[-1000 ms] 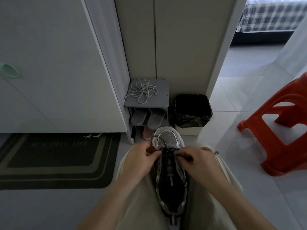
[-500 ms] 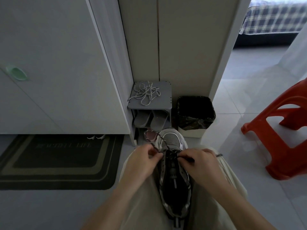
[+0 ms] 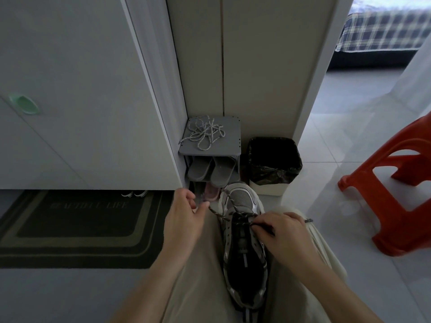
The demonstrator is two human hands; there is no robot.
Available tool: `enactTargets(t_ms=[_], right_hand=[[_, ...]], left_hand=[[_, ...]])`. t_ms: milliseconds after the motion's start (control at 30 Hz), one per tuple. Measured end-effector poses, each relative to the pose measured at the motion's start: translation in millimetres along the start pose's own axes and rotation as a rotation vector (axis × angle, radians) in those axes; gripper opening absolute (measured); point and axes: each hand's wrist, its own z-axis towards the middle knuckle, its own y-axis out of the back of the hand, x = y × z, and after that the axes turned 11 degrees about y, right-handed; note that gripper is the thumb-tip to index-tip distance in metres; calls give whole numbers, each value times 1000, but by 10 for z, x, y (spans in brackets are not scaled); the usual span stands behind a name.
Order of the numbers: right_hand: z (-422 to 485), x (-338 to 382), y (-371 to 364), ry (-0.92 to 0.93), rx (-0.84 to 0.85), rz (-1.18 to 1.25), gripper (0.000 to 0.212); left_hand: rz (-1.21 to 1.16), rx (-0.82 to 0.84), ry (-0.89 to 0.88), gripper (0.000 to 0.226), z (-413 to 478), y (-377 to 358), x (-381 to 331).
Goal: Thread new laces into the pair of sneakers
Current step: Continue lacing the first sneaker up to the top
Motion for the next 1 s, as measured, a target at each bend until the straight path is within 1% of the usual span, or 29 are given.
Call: enactTargets(t_ms=[33, 67, 133, 200, 333, 467, 500, 567, 633, 733, 800, 900, 1000], right_hand=[[8, 8, -7, 0, -5, 0, 10], [18, 13, -15, 0, -7, -2, 10], [34, 24, -30, 2, -3, -14, 10], [39, 33, -35, 6, -14, -17, 12], [34, 56, -31, -6, -33, 17, 11], [28, 57, -31, -3, -45, 21, 9], [28, 54, -34, -4, -42, 18, 9], [27, 47, -43, -1, -38, 12, 7], [34, 53, -54, -1, -49, 10, 4], [79, 93, -74, 6, -60, 18, 4], [112, 124, -86, 16, -63, 19, 4], [131, 148, -92, 18, -52, -7, 4], [126, 147, -88, 5, -9, -26, 8]], left_hand=[[27, -19, -92, 24, -47, -5, 8], [54, 1, -196, 23, -83, -24, 20], [195, 107, -388, 16, -135, -93, 46], [295, 160, -465, 14, -162, -157, 84], [279, 87, -423, 5, -138, -166, 128], [142, -53, -351, 9, -36, -55, 115], [116, -72, -312, 9, -10, -35, 129], [137, -62, -253, 9, 7, -40, 176], [215, -32, -285, 8, -33, -69, 190], [308, 38, -418, 24, -118, -133, 146], [344, 63, -437, 20, -149, -159, 105], [302, -22, -439, 7, -133, -158, 108], [212, -133, -338, 5, -75, -122, 186]])
